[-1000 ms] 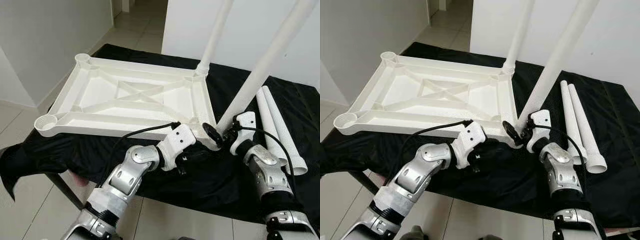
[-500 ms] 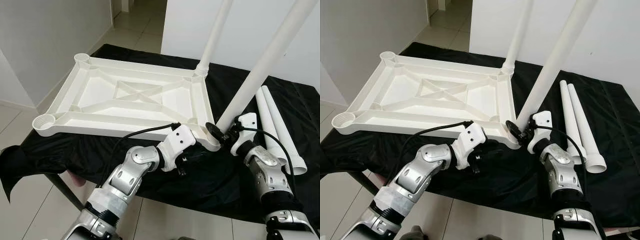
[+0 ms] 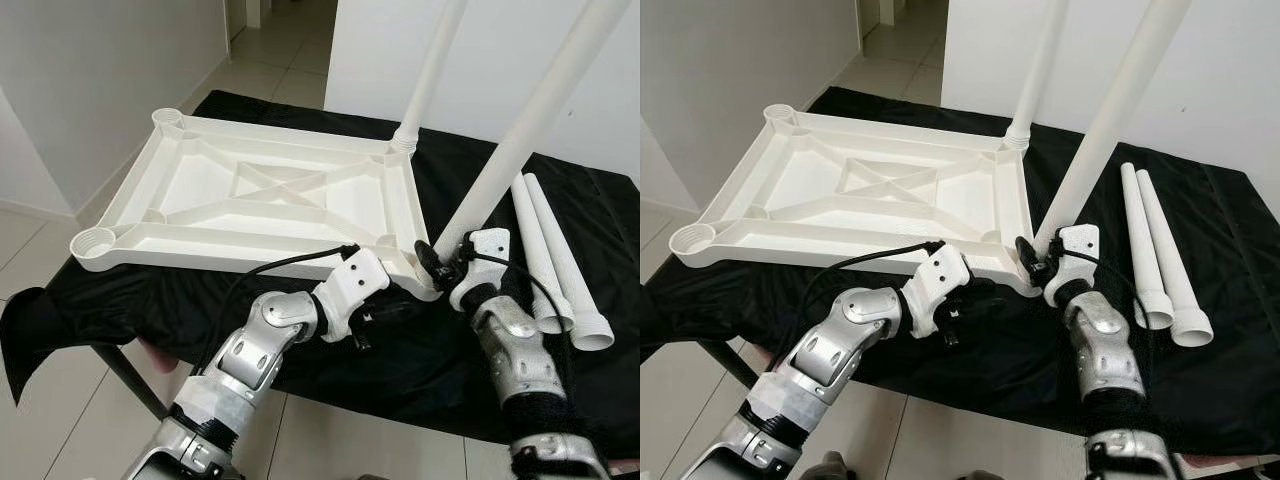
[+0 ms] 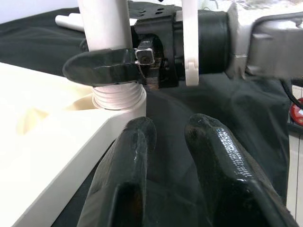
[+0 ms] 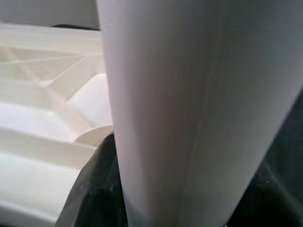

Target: Building children table

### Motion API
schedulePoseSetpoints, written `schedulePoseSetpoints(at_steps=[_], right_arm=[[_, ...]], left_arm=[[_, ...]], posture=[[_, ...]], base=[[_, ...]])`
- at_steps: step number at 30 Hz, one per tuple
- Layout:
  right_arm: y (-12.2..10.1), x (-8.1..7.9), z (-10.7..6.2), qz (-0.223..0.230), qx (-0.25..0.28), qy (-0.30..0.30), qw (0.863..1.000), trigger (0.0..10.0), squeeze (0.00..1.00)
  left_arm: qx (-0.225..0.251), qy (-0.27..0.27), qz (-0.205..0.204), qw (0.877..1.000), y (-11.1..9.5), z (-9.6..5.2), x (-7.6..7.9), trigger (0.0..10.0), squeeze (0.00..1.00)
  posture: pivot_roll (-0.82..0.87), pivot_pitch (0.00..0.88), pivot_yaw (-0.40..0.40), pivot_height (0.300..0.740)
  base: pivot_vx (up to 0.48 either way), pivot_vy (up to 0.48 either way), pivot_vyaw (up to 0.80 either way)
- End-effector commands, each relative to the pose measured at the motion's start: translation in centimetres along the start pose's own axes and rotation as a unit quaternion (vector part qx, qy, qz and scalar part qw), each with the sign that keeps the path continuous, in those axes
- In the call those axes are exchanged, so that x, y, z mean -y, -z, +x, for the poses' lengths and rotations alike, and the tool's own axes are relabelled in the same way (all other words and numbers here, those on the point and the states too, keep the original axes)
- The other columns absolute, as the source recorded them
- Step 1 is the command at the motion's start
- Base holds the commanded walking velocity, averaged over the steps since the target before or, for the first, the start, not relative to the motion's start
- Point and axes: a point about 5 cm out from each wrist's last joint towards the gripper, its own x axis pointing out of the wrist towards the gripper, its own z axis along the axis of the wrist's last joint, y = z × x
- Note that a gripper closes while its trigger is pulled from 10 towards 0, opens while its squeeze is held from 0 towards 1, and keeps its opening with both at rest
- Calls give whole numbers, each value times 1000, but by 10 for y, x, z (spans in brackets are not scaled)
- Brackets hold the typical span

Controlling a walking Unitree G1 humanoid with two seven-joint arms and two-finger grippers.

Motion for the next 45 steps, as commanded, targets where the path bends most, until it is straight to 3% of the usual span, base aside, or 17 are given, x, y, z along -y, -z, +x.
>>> schedulePoseSetpoints(at_steps=[1, 6, 13, 19, 20, 24, 35, 36, 37, 43, 45], right_arm=[[22, 2, -8, -10, -56, 34, 998, 10000, 0], [28, -9, -12, 6, -52, 124, 991, 10000, 0], [23, -18, -16, 35, -36, 199, 979, 10000, 0], [21, -18, -18, 35, -32, 204, 978, 10000, 0], [20, -15, -20, 32, -25, 210, 977, 10000, 1000], [20, -15, -20, 32, -25, 210, 977, 10000, 1000], [18, -11, -39, 20, 4, 223, 975, 10000, 1000], [20, -13, -44, 18, 3, 219, 976, 10000, 286], [21, -15, -50, 13, 4, 214, 977, 10000, 0], [21, -19, -60, 7, 13, 202, 979, 10000, 0], [18, -23, -73, 9, 34, 180, 983, 10000, 0]], left_arm=[[-1, -23, 11, 1000, -2, 1, -4, 10000, 0], [-5, -24, 14, 1000, 0, -1, -5, 10000, 0], [-5, -47, 14, 999, 0, 0, -12, 10000, 0], [5, -65, 14, 998, -3, 1, -17, 10000, 0], [6, -72, 13, 997, -4, 1, -19, 10000, 0], [6, -72, 13, 997, -4, 1, -19, 10000, 0], [14, -109, 5, 994, -5, -1, -27, 10000, 0], [13, -118, 3, 993, -5, -2, -30, 10000, 0], [13, -124, 2, 992, -5, -2, -32, 10000, 0], [12, -132, 3, 991, -5, -2, -36, 10000, 0], [20, -139, -2, 990, -8, -2, -40, 10000, 0]], posture=[[74, 0, -75, 740], [75, 0, -75, 740], [71, 0, -77, 740], [69, 0, -78, 740], [69, 0, -80, 740], [69, 0, -80, 740], [66, 0, -82, 740], [64, 0, -82, 740], [63, 0, -80, 740], [60, 0, -79, 740], [50, 0, -72, 740]], base=[[0, 0, 0], [0, 0, 0], [0, 0, 0], [0, 0, 0], [0, 0, 0], [0, 0, 0], [0, 0, 0], [0, 0, 0], [0, 0, 0], [0, 0, 0], [0, 0, 0]])
